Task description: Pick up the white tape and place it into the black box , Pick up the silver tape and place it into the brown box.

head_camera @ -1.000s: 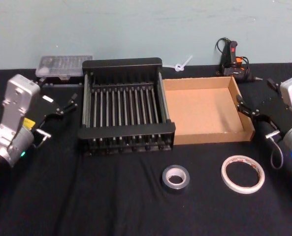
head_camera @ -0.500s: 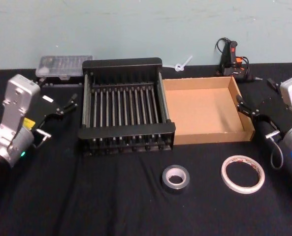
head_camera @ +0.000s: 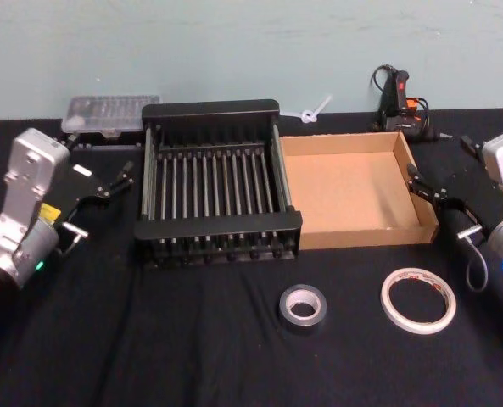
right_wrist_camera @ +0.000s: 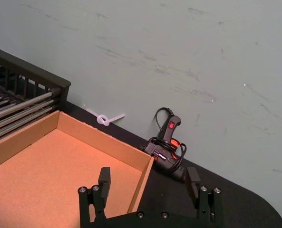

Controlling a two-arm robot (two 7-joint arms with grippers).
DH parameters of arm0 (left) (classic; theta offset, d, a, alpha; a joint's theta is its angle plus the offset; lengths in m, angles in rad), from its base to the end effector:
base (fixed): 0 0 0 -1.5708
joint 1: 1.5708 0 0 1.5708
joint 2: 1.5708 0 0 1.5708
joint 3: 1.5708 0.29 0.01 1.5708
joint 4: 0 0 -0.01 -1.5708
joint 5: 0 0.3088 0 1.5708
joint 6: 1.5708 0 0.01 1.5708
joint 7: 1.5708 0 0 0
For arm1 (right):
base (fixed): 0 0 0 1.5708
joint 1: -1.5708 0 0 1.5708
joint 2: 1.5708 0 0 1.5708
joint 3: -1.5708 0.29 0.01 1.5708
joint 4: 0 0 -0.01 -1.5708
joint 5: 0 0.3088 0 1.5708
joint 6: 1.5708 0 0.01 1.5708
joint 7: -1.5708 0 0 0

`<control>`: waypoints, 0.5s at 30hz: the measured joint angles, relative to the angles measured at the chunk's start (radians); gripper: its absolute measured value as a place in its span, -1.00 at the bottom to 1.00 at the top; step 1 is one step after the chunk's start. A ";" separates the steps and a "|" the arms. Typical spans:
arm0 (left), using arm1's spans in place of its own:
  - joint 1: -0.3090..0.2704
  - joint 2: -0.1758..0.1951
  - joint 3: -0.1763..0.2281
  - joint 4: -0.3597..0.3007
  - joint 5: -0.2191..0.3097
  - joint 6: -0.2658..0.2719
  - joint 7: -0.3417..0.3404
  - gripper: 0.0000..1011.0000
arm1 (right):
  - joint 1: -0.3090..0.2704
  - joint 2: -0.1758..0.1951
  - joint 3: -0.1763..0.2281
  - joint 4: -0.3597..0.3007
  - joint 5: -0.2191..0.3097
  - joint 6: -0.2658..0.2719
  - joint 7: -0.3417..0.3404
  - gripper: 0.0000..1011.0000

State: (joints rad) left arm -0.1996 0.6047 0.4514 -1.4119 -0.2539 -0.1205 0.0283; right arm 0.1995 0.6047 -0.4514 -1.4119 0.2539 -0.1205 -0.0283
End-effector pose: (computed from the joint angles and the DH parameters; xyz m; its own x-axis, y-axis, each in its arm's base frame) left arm 0.3581 0.0827 -0.3023 0.2922 0.8803 0.3738 -0.9553 0.2873 0.0703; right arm 0.3581 -0.0827 -0.3023 0.2922 -0.8803 0.3737 0.9553 0.2873 -0.0704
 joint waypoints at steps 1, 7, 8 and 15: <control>0.000 0.000 0.000 0.000 0.000 0.000 0.000 0.98 | 0.000 0.000 0.000 0.000 0.000 0.000 0.000 0.98; 0.000 0.000 0.000 0.000 0.000 0.000 0.000 0.98 | 0.000 0.000 0.000 0.000 0.000 0.000 0.000 0.98; 0.000 0.000 0.000 0.000 0.000 0.000 0.000 0.98 | 0.000 0.000 0.000 0.000 0.000 0.000 0.000 0.98; 0.000 0.000 0.000 0.000 0.000 0.000 0.000 0.98 | 0.000 0.000 0.000 0.000 0.000 0.000 0.000 0.98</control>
State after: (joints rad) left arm -0.1996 0.6047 0.4514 -1.4120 -0.2539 -0.1205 0.0283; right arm 0.1995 0.6047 -0.4514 -1.4120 0.2539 -0.1205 -0.0283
